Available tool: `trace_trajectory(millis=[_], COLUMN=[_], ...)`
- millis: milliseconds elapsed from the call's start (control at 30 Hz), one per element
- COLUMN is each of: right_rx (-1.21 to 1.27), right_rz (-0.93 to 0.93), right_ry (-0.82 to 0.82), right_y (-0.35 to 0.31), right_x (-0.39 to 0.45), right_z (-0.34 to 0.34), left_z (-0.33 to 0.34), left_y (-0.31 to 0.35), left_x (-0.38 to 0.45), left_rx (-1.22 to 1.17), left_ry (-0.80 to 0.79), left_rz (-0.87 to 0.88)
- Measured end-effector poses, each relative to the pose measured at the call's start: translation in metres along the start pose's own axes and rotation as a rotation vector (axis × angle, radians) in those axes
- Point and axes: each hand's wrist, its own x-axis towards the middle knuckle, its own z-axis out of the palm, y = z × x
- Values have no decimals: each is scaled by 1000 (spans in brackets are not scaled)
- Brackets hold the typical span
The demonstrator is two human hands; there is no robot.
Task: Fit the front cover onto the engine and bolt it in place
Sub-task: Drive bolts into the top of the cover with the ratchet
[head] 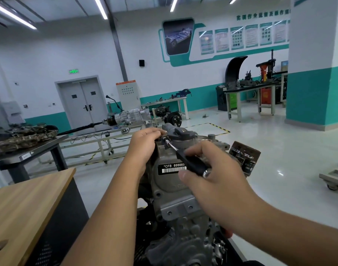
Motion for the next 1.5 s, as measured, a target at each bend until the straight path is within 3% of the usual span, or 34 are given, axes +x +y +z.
trace_trajectory(millis=[300, 433, 633, 800, 1033, 1133, 1233, 1500], right_rx=[-74, -15, -38, -149, -86, -97, -55, 274], right_rz=[-81, -107, -248, -336, -332, -322, -311, -200], right_ry=[61, 121, 230, 244, 275, 293, 303, 652], right_y=[18, 26, 31, 33, 37, 39, 40, 64], right_x=[-19, -18, -26, -23, -23, -25, -27, -46], right_z=[8, 8, 7, 8, 4, 1, -1, 28], left_z=[-9, -10, -15, -18, -22, -26, -24, -48], left_y=[-3, -8, -2, 8, 16, 16, 11, -7], left_x=[5, 10, 15, 6, 15, 21, 25, 20], left_rx=[26, 29, 318, 341, 415, 326, 273, 198], left_ry=[-111, -81, -51, -144, -261, -318, -288, -150], left_rz=[9, 153, 333, 292, 231, 102, 102, 264])
